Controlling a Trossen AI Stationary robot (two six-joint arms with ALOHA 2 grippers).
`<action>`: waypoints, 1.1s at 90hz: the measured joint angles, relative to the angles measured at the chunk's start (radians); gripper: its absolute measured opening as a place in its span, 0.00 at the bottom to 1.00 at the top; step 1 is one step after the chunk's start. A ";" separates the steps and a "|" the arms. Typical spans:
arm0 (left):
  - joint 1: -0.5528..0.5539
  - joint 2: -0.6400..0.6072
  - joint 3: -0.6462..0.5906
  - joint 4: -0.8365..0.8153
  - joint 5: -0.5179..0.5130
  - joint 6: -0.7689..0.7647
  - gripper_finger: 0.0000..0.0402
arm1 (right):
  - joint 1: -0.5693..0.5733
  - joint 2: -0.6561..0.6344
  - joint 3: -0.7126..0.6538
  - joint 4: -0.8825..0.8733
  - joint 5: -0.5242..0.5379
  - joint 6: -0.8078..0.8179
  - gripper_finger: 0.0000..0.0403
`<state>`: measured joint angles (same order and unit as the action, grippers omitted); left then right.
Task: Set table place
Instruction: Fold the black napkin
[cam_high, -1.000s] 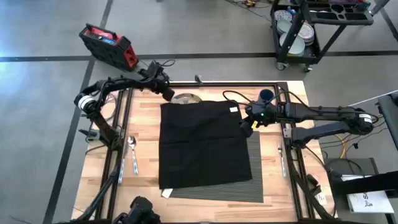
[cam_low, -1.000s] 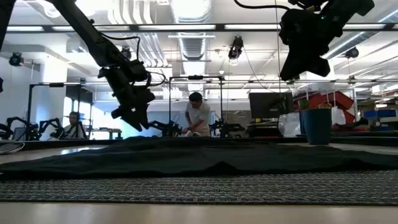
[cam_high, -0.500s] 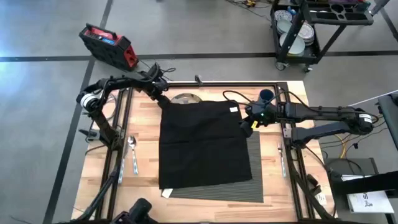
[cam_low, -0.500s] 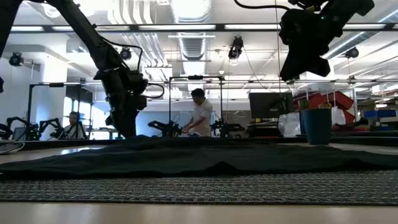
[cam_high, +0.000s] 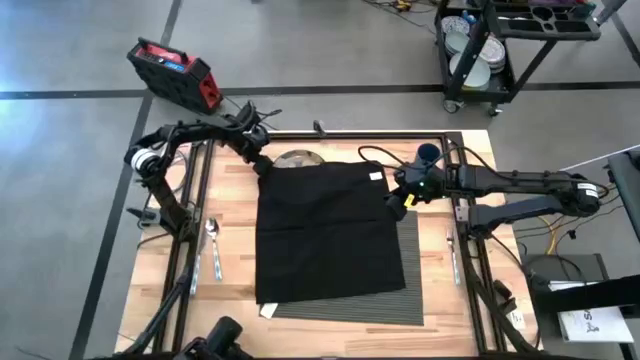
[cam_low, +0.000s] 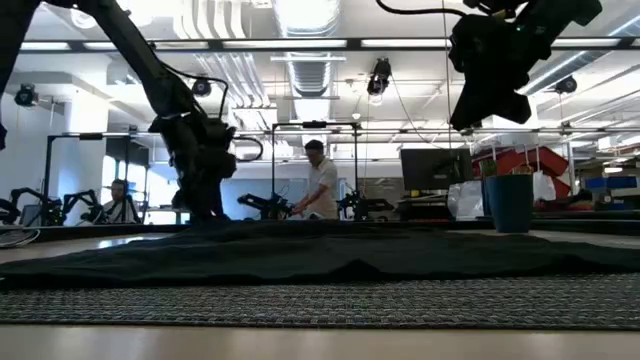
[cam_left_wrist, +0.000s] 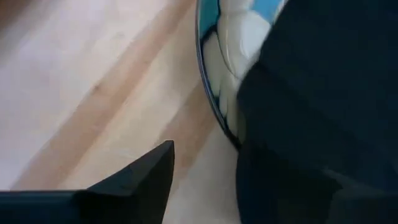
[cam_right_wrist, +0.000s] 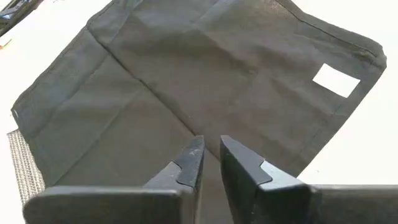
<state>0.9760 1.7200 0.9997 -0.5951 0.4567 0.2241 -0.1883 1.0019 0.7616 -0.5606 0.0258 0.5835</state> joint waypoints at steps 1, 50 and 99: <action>0.000 0.002 0.000 -0.001 0.001 0.000 0.54 | 0.000 0.000 0.000 0.000 0.000 0.000 0.10; 0.001 0.018 -0.001 -0.028 0.059 -0.008 0.42 | 0.000 0.000 0.000 -0.002 0.000 -0.008 0.10; 0.001 0.014 -0.001 -0.043 0.036 -0.004 0.45 | 0.000 0.000 0.000 -0.003 0.000 -0.011 0.11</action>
<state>0.9771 1.7344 0.9985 -0.6385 0.4930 0.2197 -0.1883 1.0019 0.7616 -0.5632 0.0261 0.5720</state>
